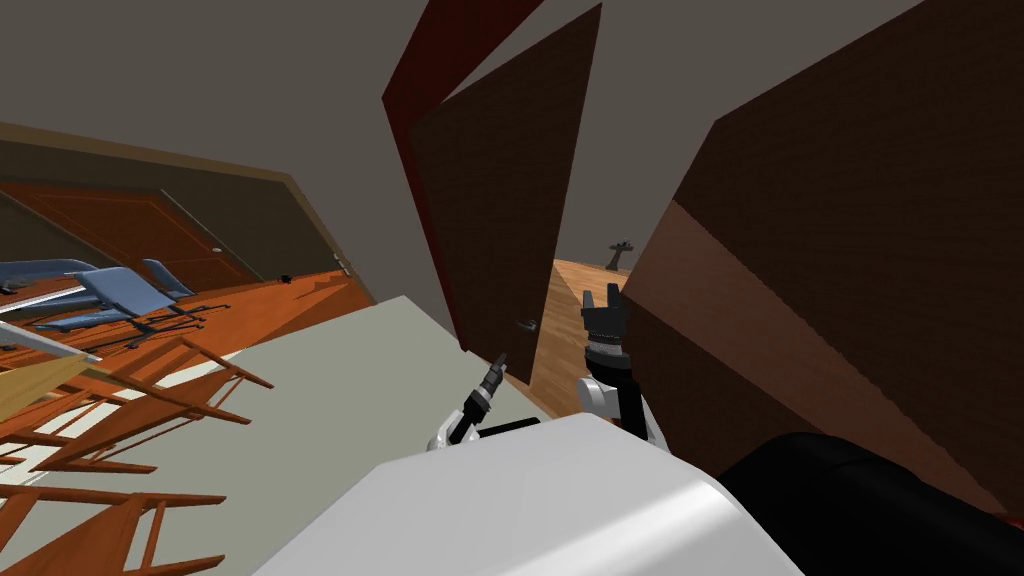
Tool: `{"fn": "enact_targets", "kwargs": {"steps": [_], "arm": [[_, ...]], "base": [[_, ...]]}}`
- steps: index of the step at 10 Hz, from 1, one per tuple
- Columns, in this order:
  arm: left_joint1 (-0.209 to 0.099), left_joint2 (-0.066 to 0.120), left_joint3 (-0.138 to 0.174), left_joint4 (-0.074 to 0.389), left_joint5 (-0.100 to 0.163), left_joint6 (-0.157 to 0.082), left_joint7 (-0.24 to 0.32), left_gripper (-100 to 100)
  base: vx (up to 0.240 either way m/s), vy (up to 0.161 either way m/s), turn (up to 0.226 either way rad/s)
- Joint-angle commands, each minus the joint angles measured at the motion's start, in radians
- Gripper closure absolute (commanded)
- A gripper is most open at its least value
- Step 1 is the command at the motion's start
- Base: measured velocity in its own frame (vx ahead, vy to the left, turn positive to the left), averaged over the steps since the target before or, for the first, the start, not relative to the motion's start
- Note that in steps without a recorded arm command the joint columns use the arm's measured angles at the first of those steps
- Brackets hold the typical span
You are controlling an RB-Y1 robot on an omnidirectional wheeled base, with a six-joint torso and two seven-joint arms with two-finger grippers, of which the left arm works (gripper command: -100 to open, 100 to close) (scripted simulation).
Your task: Push the door open
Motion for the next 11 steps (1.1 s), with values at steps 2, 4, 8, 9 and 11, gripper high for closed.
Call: {"fn": "enact_targets", "kwargs": {"steps": [2, 4, 8, 9, 11], "arm": [[-0.019, -0.007, -0.013, 0.057, -0.004, -0.011, 0.009, -100], [-0.024, -0.012, -0.013, 0.072, -0.004, -0.015, 0.007, -100], [-0.028, 0.003, -0.003, 0.088, 0.001, -0.018, -0.004, -100], [-0.028, 0.003, -0.001, 0.089, 0.002, -0.018, -0.006, -100], [-0.029, 0.001, 0.003, 0.095, 0.005, -0.018, -0.011, -100]], "base": [[0.105, 0.055, -0.019], [0.056, 0.036, -0.015], [0.130, -0.110, -0.032], [0.144, -0.119, -0.020], [0.149, -0.135, -0.029]]}}
